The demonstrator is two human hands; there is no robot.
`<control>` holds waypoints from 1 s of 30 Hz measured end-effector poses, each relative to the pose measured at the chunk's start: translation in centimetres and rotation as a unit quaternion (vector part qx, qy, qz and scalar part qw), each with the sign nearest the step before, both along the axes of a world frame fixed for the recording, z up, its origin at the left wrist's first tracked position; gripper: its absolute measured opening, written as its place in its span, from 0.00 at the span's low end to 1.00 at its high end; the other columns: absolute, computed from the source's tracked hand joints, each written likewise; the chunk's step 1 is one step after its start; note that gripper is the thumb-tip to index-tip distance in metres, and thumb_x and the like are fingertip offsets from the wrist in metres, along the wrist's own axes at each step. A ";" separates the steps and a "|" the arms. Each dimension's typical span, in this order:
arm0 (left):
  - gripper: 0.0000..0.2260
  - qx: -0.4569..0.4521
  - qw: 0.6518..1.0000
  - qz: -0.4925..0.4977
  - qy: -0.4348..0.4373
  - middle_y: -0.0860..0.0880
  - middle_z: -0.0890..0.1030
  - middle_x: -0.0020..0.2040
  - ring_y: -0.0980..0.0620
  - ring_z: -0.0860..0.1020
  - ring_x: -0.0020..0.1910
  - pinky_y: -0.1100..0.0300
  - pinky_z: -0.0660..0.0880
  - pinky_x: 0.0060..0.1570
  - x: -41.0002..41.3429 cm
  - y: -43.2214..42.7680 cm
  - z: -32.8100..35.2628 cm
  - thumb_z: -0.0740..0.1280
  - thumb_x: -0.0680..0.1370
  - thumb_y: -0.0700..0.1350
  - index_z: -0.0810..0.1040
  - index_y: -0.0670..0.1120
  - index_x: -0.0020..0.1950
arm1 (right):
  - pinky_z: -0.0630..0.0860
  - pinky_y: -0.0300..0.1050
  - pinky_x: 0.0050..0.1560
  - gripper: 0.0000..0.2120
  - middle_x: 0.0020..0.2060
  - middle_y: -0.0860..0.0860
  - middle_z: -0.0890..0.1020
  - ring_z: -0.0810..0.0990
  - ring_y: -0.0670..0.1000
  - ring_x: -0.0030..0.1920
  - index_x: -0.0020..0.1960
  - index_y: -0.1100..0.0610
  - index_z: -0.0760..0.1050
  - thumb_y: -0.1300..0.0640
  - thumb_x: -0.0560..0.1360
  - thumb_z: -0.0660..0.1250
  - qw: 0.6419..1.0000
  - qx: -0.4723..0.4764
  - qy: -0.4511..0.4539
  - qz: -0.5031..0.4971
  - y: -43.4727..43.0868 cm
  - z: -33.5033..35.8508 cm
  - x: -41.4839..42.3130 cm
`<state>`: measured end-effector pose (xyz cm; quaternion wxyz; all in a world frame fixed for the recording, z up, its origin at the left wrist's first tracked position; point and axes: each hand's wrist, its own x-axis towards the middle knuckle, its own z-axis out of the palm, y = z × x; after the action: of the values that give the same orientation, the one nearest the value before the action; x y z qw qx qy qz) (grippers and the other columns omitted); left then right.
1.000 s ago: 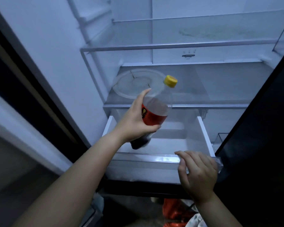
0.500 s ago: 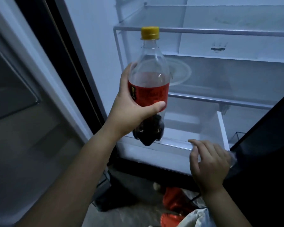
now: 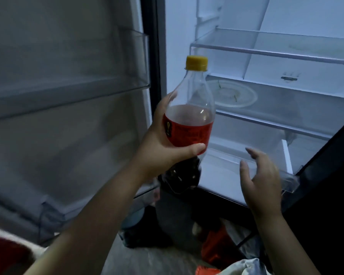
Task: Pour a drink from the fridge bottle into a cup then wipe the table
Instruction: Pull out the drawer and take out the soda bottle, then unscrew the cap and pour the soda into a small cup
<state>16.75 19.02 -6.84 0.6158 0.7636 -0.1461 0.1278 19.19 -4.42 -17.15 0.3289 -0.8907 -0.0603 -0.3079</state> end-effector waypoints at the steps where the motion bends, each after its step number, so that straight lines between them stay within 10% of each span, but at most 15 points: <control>1: 0.46 0.002 1.000 0.011 0.010 0.74 0.69 0.59 0.69 0.72 0.60 0.71 0.72 0.53 -1.5 0.8 -0.2 0.79 0.62 0.42 0.57 0.56 0.74 | 0.69 0.44 0.58 0.16 0.54 0.53 0.78 0.75 0.51 0.55 0.62 0.58 0.72 0.55 0.76 0.60 0.999 0.020 -0.001 0.040 1.6 1.1 -0.9; 11: 0.45 0.016 0.976 0.202 0.084 0.52 0.76 0.61 0.55 0.77 0.59 0.52 0.78 0.55 -23.1 13.1 -2.4 0.80 0.61 0.43 0.59 0.60 0.71 | 0.74 0.44 0.60 0.22 0.62 0.48 0.74 0.75 0.43 0.60 0.71 0.53 0.64 0.52 0.77 0.59 0.884 0.124 0.002 0.450 20.2 10.1 -16.1; 30: 0.47 -0.021 0.836 0.535 0.119 0.51 0.72 0.65 0.56 0.74 0.63 0.57 0.75 0.58 -53.0 25.3 -6.9 0.81 0.60 0.46 0.59 0.61 0.73 | 0.75 0.33 0.54 0.18 0.63 0.49 0.74 0.76 0.40 0.58 0.68 0.56 0.70 0.63 0.79 0.61 0.635 0.032 0.014 0.772 44.9 9.6 -37.4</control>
<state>-36.21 44.31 -13.72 0.4801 0.7186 0.3630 0.3484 -18.24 40.53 -7.54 0.4758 -0.5132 -0.7109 0.0691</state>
